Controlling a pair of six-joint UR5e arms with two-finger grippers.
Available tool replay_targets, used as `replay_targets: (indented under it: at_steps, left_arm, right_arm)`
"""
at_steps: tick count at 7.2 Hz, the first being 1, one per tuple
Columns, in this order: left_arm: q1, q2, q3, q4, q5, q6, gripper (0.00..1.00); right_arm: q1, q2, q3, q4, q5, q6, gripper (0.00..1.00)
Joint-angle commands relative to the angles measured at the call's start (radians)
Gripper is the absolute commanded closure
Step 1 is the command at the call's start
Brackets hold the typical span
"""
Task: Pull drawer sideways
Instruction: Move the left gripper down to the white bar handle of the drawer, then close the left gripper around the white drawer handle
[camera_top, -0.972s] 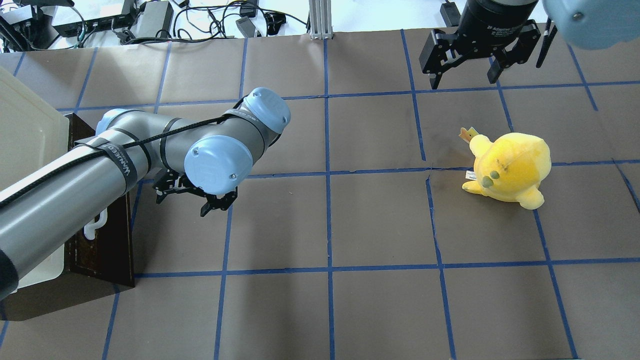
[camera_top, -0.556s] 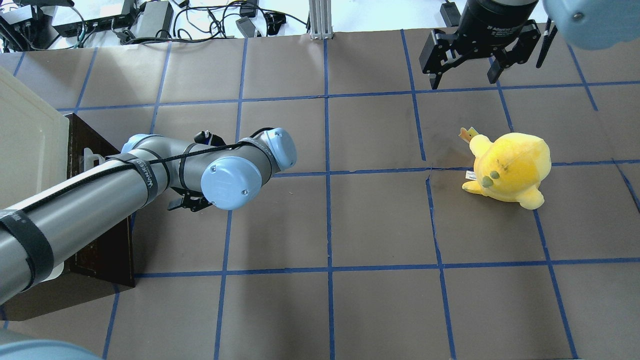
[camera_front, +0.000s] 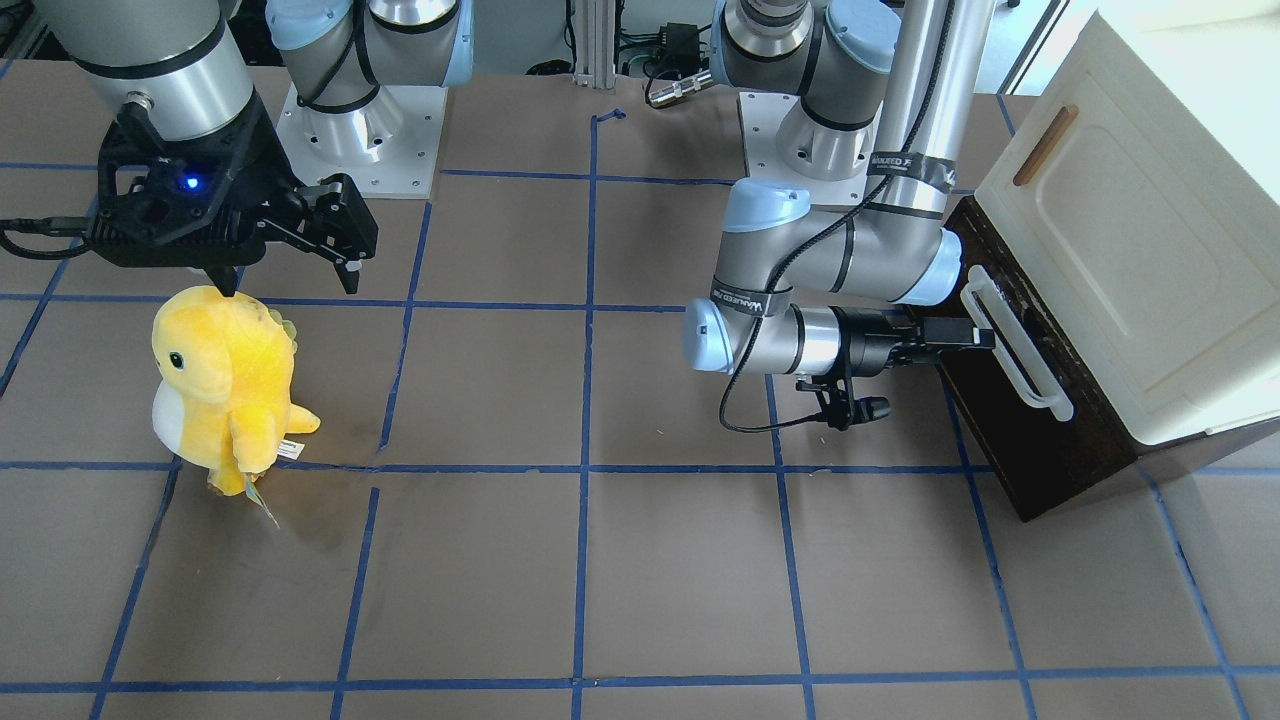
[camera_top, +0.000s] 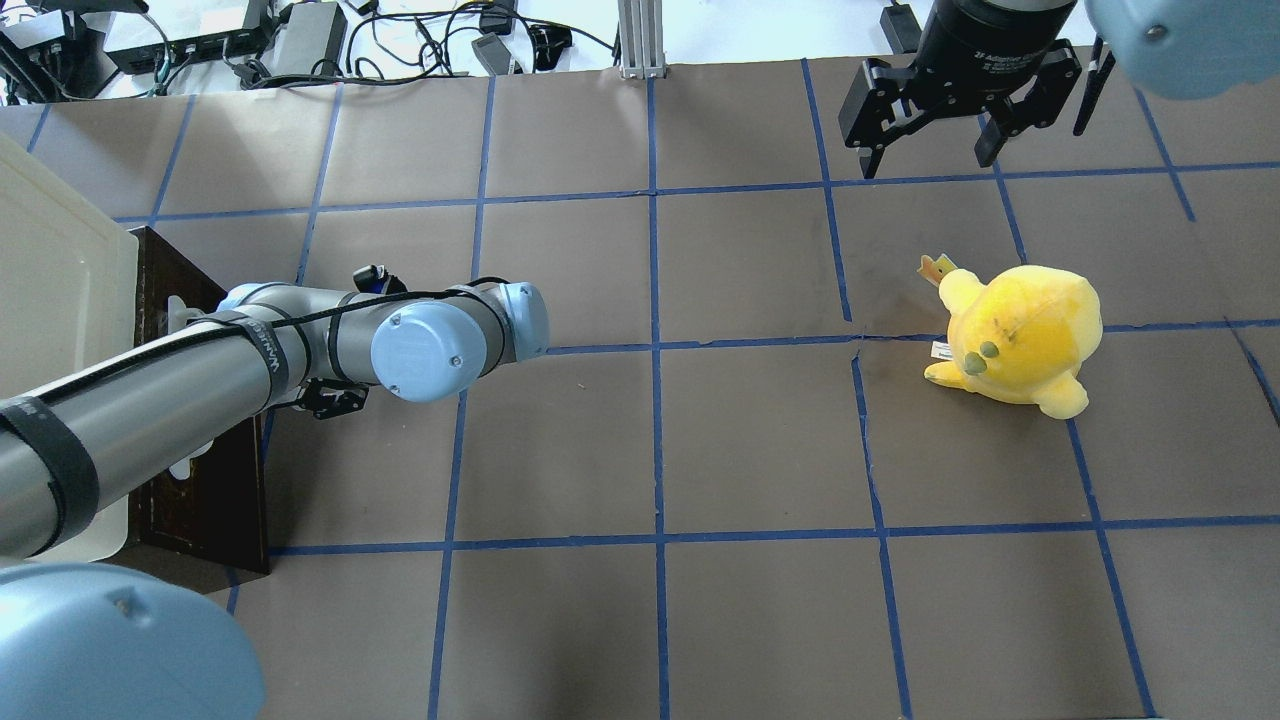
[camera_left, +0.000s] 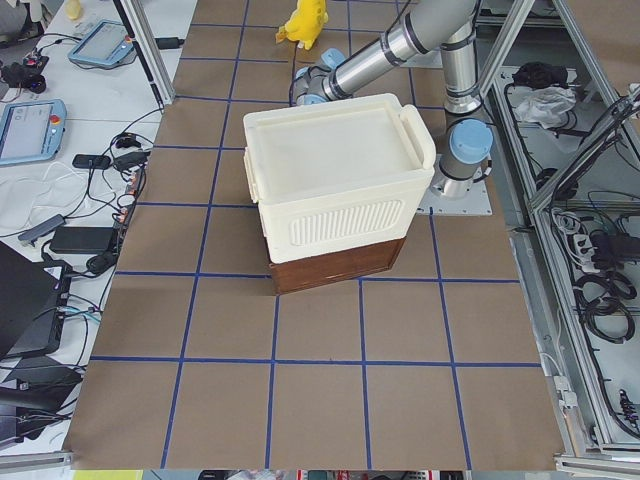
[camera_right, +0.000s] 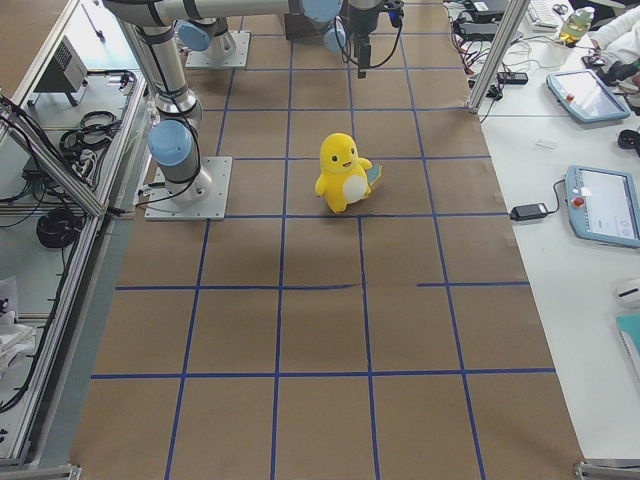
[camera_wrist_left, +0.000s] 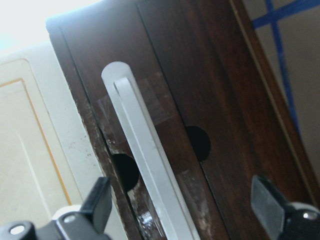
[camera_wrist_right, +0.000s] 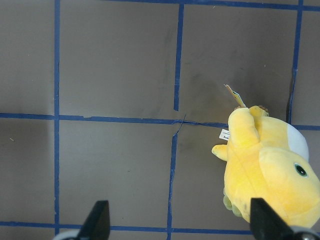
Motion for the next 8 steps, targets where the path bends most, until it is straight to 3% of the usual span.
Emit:
replay_targets:
  at_steps: [1, 2, 4, 5, 6, 8]
  left_arm:
    - [0.067, -0.012, 0.009, -0.021, 0.024, -0.046, 0.0]
    - [0.07, -0.024, 0.009, -0.021, 0.024, -0.069, 0.05]
    - [0.069, -0.023, 0.007, -0.032, 0.015, -0.076, 0.61]
    - [0.064, -0.012, 0.006, -0.046, 0.012, -0.077, 0.75]
    - [0.058, -0.006, 0.009, -0.061, 0.01, -0.077, 0.84]
    - [0.043, -0.005, 0.009, -0.063, 0.01, -0.077, 0.85]
  right_arm:
    - [0.0, 0.0, 0.0, 0.0, 0.0, 0.0, 0.0]
    - [0.0, 0.0, 0.0, 0.0, 0.0, 0.0, 0.0]
    - [0.0, 0.0, 0.0, 0.0, 0.0, 0.0, 0.0]
    - [0.0, 0.0, 0.0, 0.0, 0.0, -0.001, 0.0]
    - [0.0, 0.0, 0.0, 0.0, 0.0, 0.0, 0.0]
    - [0.0, 0.0, 0.0, 0.0, 0.0, 0.0, 0.0]
